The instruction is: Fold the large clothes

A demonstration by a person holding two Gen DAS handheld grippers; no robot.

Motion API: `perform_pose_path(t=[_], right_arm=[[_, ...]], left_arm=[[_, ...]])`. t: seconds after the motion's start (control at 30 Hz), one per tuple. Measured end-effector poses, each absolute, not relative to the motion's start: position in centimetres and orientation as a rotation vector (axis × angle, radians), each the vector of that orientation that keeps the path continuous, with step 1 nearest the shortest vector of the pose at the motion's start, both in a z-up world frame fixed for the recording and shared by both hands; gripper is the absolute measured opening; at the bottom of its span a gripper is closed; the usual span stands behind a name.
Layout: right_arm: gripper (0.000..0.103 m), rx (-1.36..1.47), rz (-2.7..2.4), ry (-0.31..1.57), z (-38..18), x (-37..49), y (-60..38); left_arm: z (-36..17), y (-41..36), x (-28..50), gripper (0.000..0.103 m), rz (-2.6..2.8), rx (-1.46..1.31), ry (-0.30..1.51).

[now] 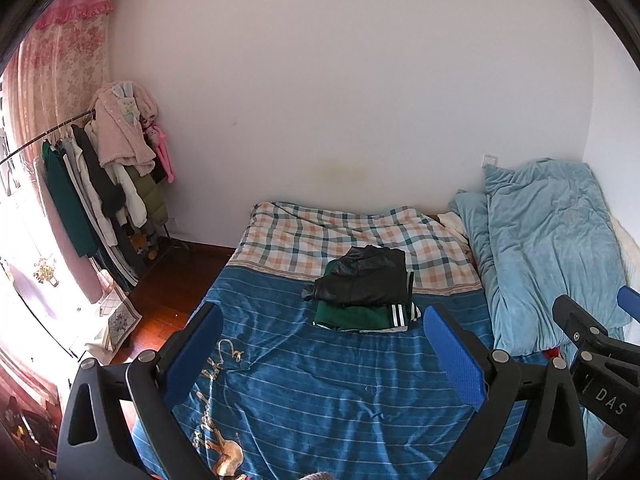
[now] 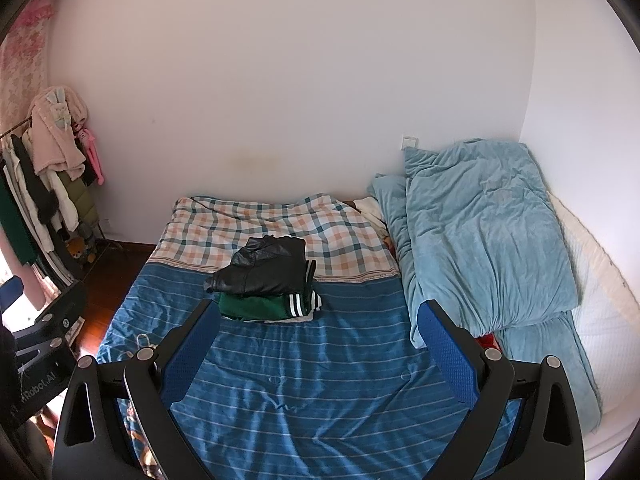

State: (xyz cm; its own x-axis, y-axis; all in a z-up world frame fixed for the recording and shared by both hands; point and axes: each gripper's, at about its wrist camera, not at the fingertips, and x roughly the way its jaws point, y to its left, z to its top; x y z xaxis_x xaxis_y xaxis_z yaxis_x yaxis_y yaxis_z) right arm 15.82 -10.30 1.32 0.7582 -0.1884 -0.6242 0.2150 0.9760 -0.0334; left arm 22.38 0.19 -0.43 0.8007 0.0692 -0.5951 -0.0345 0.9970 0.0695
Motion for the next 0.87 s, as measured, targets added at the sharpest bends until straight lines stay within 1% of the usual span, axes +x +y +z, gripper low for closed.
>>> perform_pose_path(t=[0.87], right_arm=[[0.100, 0.040, -0.224, 0.669, 1.38, 15.71, -10.11]], left_arm=[[-0.33, 0.22, 22.42, 0.102, 0.047, 0.059, 0.633]])
